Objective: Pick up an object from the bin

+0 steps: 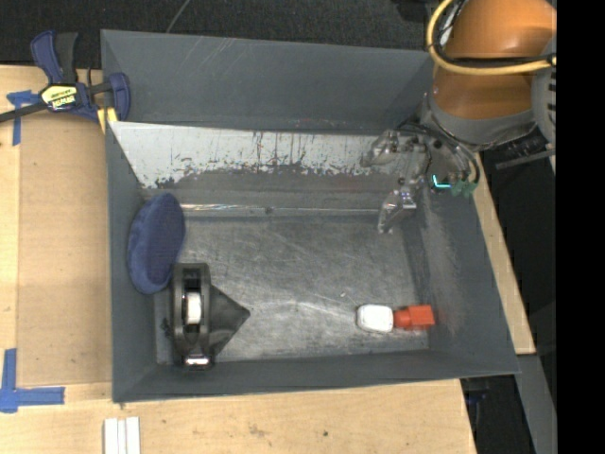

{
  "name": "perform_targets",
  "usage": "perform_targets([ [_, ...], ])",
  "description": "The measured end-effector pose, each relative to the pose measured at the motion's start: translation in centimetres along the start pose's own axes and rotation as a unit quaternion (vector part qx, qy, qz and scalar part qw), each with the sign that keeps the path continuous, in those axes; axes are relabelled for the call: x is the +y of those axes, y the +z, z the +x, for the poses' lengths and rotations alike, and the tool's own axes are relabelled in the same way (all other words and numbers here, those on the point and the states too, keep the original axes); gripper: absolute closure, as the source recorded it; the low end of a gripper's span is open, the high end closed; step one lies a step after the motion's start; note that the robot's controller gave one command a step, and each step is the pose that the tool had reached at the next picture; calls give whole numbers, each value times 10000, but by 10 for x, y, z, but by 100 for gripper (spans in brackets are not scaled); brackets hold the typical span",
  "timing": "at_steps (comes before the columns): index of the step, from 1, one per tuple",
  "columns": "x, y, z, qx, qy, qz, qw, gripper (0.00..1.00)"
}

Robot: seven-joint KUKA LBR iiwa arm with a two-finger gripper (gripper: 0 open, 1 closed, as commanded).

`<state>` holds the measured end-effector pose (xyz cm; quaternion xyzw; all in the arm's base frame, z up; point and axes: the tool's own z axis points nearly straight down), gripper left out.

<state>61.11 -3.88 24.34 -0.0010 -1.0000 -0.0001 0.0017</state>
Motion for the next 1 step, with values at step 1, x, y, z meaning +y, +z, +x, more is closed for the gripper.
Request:
perform_targets([
  [1, -103, 61, 91, 11, -589, 13, 9983, 0],
])
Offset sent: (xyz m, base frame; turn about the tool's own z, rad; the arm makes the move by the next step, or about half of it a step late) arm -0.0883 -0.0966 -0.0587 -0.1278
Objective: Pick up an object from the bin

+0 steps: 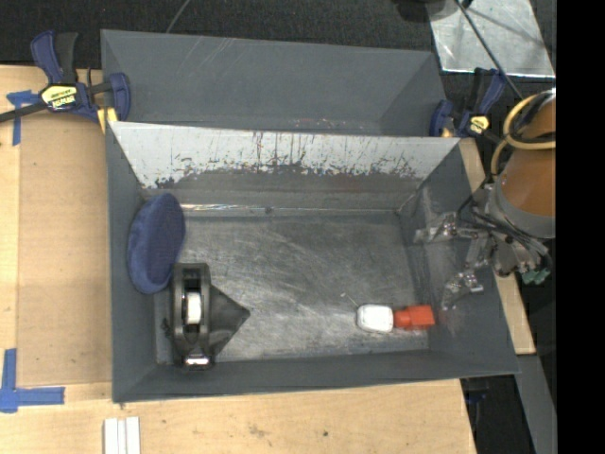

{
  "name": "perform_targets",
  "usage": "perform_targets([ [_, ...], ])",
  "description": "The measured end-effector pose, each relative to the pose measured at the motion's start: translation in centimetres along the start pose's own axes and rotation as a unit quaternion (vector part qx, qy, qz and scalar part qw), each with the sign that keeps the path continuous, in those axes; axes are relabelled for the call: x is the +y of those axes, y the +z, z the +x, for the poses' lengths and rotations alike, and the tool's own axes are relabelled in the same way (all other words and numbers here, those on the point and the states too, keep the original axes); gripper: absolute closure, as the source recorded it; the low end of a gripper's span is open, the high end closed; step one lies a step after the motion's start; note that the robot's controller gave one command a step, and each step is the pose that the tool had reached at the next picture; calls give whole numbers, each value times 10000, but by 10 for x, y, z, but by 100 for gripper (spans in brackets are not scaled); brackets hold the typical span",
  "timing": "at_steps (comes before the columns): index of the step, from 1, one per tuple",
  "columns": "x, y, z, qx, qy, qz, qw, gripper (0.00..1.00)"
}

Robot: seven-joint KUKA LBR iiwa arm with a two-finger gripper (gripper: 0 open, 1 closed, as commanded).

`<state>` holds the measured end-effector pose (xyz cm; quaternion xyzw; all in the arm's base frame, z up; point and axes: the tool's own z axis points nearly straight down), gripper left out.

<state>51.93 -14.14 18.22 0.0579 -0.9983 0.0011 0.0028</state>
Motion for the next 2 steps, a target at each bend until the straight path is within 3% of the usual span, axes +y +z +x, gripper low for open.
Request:
perform_targets([
  [1, 7, 106, 32, -50, -624, -1, 9980, 0],
  [2, 7, 103, 30, -67, -638, 2, 9979, 100],
])
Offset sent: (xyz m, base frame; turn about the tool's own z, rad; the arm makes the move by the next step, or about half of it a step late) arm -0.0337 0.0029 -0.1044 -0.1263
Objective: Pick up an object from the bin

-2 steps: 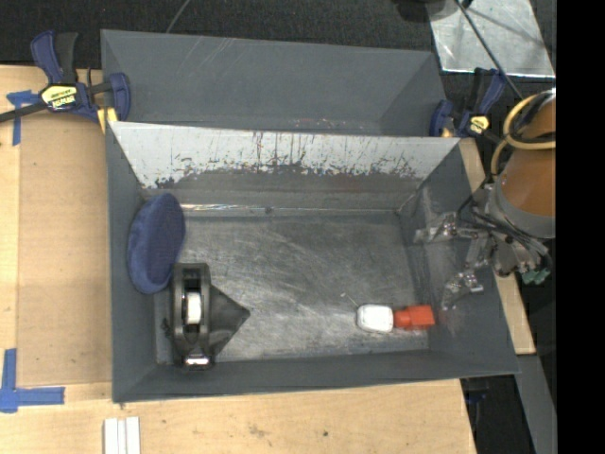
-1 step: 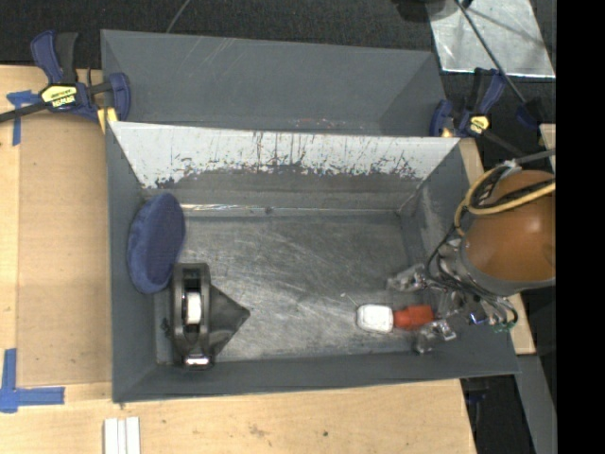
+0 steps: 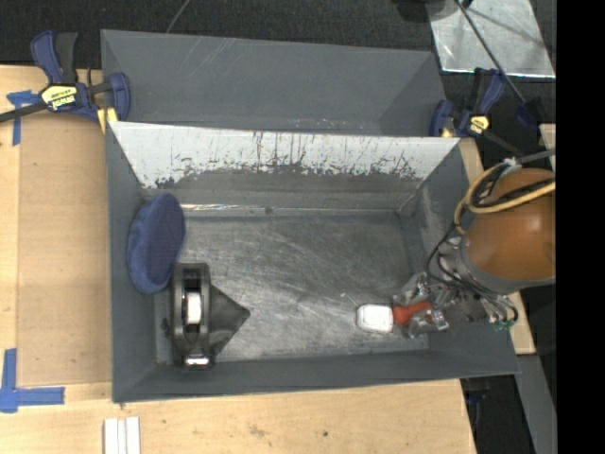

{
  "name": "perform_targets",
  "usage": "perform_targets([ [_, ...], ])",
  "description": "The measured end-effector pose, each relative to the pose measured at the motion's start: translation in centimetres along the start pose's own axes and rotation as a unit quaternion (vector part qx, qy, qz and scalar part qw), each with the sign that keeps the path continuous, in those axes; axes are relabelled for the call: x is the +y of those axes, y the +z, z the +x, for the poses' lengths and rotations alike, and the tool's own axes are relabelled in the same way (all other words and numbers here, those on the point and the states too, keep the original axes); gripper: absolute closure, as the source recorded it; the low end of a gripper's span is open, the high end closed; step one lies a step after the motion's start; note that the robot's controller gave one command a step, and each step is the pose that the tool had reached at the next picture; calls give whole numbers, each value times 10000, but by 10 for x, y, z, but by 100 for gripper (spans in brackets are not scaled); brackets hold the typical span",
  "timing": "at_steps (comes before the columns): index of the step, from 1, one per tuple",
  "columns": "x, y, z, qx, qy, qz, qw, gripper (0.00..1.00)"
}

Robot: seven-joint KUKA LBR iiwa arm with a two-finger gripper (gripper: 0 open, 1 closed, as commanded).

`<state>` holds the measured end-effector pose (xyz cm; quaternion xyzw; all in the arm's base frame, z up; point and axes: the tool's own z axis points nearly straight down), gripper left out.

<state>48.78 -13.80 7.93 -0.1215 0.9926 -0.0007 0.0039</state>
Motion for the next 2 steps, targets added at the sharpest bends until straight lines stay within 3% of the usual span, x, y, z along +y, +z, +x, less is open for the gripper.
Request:
perform_targets([
  [1, 16, -144, -7, -13, -316, 14, 9995, 100],
  [2, 16, -139, -6, 23, -304, -7, 9995, 100],
])
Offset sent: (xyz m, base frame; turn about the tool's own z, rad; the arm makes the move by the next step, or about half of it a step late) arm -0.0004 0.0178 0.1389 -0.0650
